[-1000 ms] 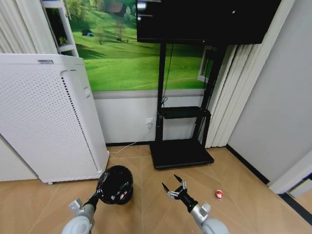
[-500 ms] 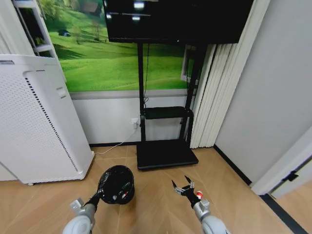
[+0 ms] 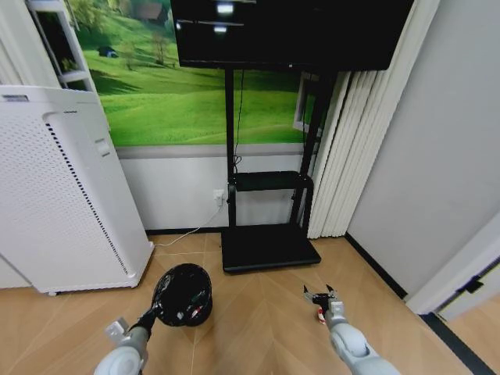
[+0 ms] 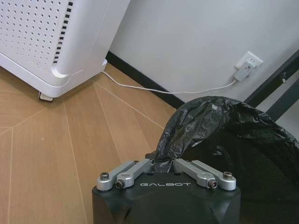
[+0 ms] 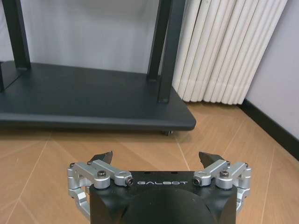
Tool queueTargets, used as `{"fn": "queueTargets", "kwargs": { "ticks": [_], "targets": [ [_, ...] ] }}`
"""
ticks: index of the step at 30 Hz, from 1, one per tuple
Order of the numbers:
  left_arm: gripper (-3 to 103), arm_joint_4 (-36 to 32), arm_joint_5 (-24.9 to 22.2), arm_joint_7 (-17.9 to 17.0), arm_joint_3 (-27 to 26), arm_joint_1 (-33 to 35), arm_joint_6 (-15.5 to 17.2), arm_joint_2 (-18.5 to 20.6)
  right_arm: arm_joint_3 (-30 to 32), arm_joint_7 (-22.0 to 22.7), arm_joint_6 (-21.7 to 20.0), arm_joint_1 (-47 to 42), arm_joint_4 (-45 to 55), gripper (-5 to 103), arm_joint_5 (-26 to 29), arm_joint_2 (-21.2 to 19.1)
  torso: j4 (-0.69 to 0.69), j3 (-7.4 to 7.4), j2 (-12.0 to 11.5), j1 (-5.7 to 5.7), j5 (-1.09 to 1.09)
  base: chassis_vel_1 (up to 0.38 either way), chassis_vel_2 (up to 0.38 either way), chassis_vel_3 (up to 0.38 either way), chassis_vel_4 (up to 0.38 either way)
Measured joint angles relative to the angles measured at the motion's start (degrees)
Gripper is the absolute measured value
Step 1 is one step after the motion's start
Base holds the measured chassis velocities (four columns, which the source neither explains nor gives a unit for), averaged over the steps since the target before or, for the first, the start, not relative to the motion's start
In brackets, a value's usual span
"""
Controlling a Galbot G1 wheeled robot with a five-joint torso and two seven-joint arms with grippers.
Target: Pick up the trash bin and place the garbage on the floor into it.
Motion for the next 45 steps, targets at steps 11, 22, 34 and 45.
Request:
{"fn": "queueTargets", "kwargs": {
  "ticks": [11,22,34,45],
  "targets": [
    [4,-0.36,0.48,0.23,0.82,0.39,-0.12,-0.06,0.13,-1.15,2.20,-2.42,0.92,100,-3.33,1.22,0.00,0.00,0.00,0.00,-0.01,-0.044,-0.038,0.045,0.045],
    [4,-0.50,0.40,0.25,-1.15,1.12,-0.29,-0.56,-1.67,-2.02,4.74,-2.38,-3.80,100,-7.99,4.66,-0.02,0.00,0.00,0.00,0.00,-0.176,-0.184,0.166,0.169],
    [4,-1.78,4.17,4.41,-13.29,7.72,-1.01,0.12,-3.76,-1.17,3.29,3.15,-15.04,96,-11.50,10.60,0.02,0.00,0.00,0.00,0.00,0.031,0.036,-0.007,-0.027],
    [4,0.16,4.86,8.46,-16.16,8.89,-1.19,-0.02,-3.69,-1.46,3.48,7.52,-25.28,96,-14.84,12.90,0.00,0.00,0.00,0.00,0.00,0.000,0.000,0.000,0.000]
  ]
}}
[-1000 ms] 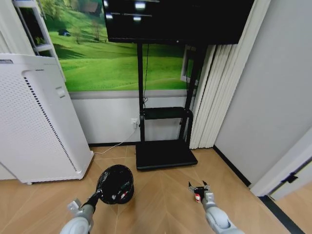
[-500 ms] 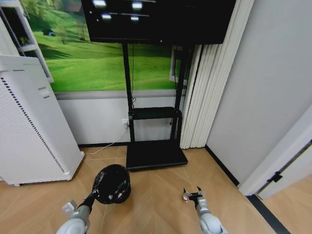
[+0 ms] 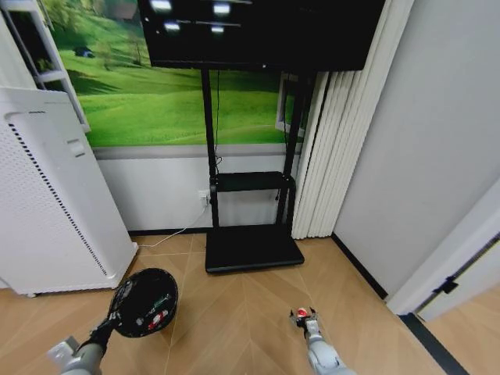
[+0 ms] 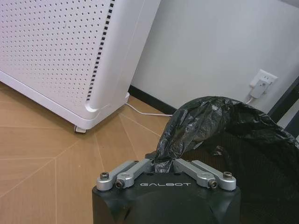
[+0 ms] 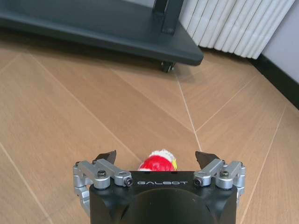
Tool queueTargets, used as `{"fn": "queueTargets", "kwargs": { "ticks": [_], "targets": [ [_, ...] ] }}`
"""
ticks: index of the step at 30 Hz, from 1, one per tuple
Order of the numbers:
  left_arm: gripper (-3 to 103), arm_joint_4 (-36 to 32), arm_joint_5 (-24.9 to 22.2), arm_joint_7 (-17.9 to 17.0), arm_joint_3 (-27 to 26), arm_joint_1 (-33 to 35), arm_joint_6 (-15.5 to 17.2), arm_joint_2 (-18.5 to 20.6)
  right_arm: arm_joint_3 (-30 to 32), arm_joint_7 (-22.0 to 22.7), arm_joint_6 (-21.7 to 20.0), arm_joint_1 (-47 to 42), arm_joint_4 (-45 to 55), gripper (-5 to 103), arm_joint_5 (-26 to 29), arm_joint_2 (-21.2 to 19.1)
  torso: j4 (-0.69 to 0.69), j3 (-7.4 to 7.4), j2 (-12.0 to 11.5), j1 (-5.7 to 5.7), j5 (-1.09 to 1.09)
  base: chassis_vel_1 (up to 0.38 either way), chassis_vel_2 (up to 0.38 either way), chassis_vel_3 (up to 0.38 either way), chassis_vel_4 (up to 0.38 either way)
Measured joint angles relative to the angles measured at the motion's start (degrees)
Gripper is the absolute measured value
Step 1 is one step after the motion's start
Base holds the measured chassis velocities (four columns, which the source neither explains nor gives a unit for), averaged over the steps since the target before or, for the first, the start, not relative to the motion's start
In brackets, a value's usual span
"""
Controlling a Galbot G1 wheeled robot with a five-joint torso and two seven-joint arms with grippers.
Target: Pick up the trash bin and place the garbage on the floor into it.
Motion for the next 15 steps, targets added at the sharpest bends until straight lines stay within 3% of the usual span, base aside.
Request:
{"fn": "queueTargets", "kwargs": {
  "ticks": [11,12,14,15],
  "targets": [
    [4,-0.87,0.28,-0.14,1.24,-0.81,-0.36,-1.05,-0.45,-0.52,-0.27,2.35,-5.22,91,-0.04,1.57,-0.01,0.00,0.00,0.00,0.00,0.000,0.000,0.000,0.000],
    [4,-0.92,0.25,-0.16,1.24,-0.82,-0.39,-1.10,-0.47,-0.60,-0.31,2.42,-5.73,80,-0.03,1.62,-0.01,0.00,0.00,0.00,0.00,0.000,0.000,0.000,0.000],
    [4,-0.95,0.22,-0.16,1.24,-0.82,-0.39,-1.12,-0.46,-0.65,-0.32,2.45,-6.04,80,-0.06,1.64,0.00,0.00,0.00,0.00,-0.01,0.000,0.000,0.000,0.000],
    [4,-0.99,0.16,-0.16,1.23,-0.82,-0.41,-1.14,-0.44,-0.70,-0.33,2.47,-6.38,74,-0.08,1.65,-0.01,0.00,0.00,0.00,-0.01,0.000,0.000,0.000,0.000]
  ]
}}
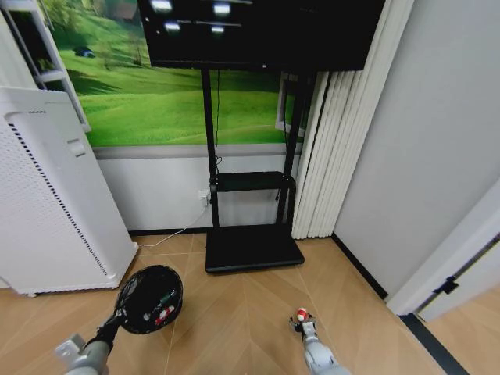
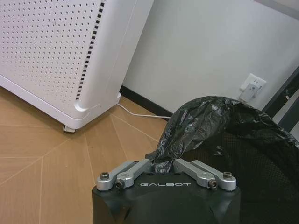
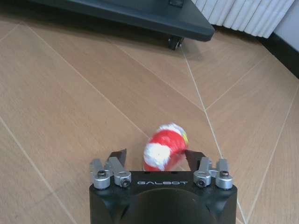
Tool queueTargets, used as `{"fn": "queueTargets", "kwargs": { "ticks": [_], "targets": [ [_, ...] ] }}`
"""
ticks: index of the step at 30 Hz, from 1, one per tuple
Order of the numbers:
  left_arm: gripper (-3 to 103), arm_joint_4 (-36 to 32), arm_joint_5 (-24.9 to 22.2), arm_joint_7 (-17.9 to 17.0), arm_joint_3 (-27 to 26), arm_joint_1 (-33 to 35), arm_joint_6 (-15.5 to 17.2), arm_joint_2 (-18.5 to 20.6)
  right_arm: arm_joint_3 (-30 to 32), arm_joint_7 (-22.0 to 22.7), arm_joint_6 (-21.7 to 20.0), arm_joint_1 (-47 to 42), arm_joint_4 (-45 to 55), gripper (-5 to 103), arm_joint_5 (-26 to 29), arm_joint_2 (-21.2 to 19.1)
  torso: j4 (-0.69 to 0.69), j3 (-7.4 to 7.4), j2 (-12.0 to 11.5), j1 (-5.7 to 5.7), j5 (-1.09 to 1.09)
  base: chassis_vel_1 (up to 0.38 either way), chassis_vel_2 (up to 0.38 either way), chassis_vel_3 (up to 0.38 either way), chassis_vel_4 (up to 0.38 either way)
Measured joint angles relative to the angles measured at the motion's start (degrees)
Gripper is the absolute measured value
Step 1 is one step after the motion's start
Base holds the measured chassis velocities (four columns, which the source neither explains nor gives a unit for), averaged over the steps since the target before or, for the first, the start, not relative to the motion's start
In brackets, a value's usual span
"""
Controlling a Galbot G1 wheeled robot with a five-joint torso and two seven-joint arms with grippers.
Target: Pick up the trash bin and place the garbage on the floor into it.
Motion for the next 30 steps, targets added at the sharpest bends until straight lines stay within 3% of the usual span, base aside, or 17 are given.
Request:
{"fn": "queueTargets", "kwargs": {
  "ticks": [3,6,7,11,13,15,17,22,30],
  "targets": [
    [4,-0.06,-0.07,0.00,-0.01,0.01,-0.04,-0.03,0.09,-0.03,0.00,0.05,-0.48,63,0.01,0.07,0.00,0.00,0.00,0.00,0.00,0.000,0.000,0.000,0.000],
    [4,-0.07,-0.09,0.00,-0.01,0.02,-0.05,-0.05,0.12,-0.03,0.00,0.06,-0.59,63,0.03,0.09,0.00,0.00,0.00,0.00,0.00,0.000,0.000,0.000,0.000],
    [4,-0.08,-0.11,0.00,-0.01,0.03,-0.07,-0.10,0.19,-0.05,0.00,0.09,-0.87,47,0.07,0.10,0.00,0.00,0.00,0.00,0.00,0.000,0.000,0.000,0.000],
    [4,-0.09,-0.12,0.00,-0.01,0.04,-0.08,-0.12,0.20,-0.06,0.00,0.10,-0.93,41,0.09,0.11,0.00,0.00,0.00,0.00,0.00,0.000,0.000,0.000,0.000],
    [4,-0.14,-0.13,0.02,0.00,0.04,-0.18,-0.23,0.22,-0.32,0.00,0.17,-1.05,20,0.44,0.12,0.00,0.00,0.00,0.00,0.00,0.000,0.000,0.000,0.000],
    [4,-0.20,-0.14,0.06,0.06,0.05,-0.20,-0.27,0.24,-0.38,-0.01,0.18,-1.05,20,0.69,0.13,0.00,0.00,0.00,0.00,0.00,0.000,0.000,0.000,0.000],
    [4,-0.20,-0.14,0.08,0.19,-0.06,-0.21,-0.29,0.30,-0.44,-0.01,0.04,-0.91,11,0.89,0.10,0.00,0.00,0.00,0.00,0.00,0.000,0.000,0.000,0.000],
    [4,-0.05,-0.14,0.16,0.21,-0.12,-0.23,-0.36,0.45,-0.43,-0.02,-0.39,-0.13,3,1.18,-0.16,0.00,0.00,0.00,0.00,0.00,0.000,0.000,0.000,0.000],
    [4,0.13,-0.10,0.09,0.84,-0.93,-0.26,-0.27,0.88,-0.39,-0.62,-2.08,2.99,2,3.26,-1.15,0.00,0.00,0.00,0.00,0.01,0.000,0.000,0.000,0.000]
  ]
}}
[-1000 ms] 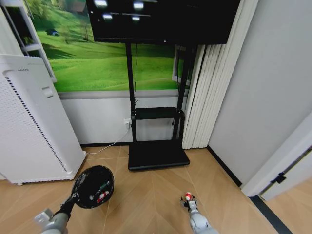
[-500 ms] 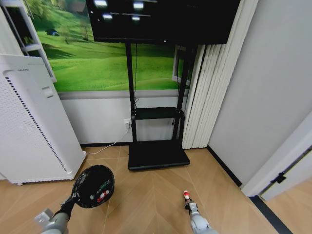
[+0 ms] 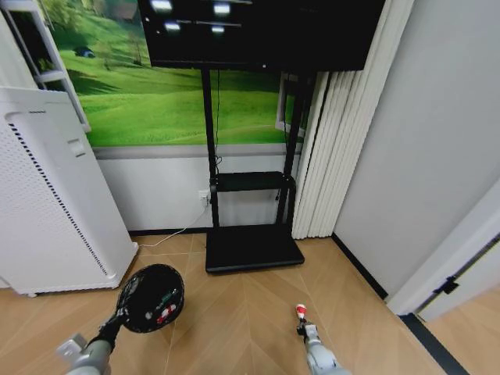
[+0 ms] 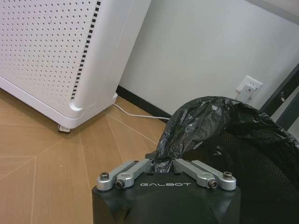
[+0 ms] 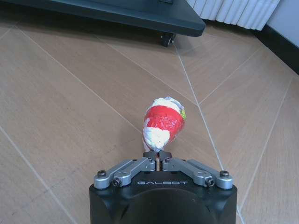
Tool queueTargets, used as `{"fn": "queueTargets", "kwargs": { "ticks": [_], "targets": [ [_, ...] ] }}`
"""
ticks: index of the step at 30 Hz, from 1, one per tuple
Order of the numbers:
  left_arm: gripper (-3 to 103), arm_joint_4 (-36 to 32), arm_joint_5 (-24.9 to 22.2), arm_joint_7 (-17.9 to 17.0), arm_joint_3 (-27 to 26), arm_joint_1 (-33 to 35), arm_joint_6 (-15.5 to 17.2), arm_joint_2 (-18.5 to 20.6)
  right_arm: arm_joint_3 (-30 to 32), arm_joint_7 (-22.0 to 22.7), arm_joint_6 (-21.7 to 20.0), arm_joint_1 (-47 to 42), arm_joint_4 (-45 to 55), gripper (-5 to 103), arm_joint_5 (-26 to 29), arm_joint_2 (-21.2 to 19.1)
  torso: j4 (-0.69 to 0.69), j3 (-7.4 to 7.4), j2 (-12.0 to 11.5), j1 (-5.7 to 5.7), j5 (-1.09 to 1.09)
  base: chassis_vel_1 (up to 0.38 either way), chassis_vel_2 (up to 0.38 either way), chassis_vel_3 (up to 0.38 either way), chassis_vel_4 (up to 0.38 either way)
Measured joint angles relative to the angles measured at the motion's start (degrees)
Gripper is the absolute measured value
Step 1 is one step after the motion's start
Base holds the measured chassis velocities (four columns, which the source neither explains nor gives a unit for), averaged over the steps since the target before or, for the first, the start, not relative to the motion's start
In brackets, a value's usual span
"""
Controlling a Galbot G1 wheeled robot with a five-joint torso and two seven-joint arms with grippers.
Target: Pick up the trash bin and place the garbage on the floor into it.
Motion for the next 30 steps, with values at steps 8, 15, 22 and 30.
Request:
{"fn": "queueTargets", "kwargs": {
  "ticks": [8,15,22,30],
  "targets": [
    [4,0.70,0.73,-0.12,1.60,-1.17,-0.08,0.71,2.03,-0.66,-0.46,-4.92,9.36,2,4.61,-2.49,0.01,0.00,0.00,0.00,0.01,0.000,0.000,0.000,0.000],
    [4,2.07,1.89,-0.04,6.14,-4.70,-0.48,2.74,6.37,-5.74,2.34,-12.01,20.94,2,4.64,-6.92,0.00,0.00,0.00,0.00,0.03,0.000,0.000,0.000,0.000],
    [4,8.79,5.06,0.89,15.62,-10.85,-0.54,5.43,11.11,-10.80,7.57,-21.04,35.11,2,8.70,-8.32,-0.04,0.00,0.00,0.00,-0.01,0.000,0.000,0.000,0.000],
    [4,10.08,7.76,3.03,21.47,-13.12,0.34,6.01,9.43,-21.15,15.51,-26.46,48.69,2,7.39,-10.99,0.03,0.00,0.00,0.00,0.01,0.000,0.000,0.000,0.000]
  ]
}}
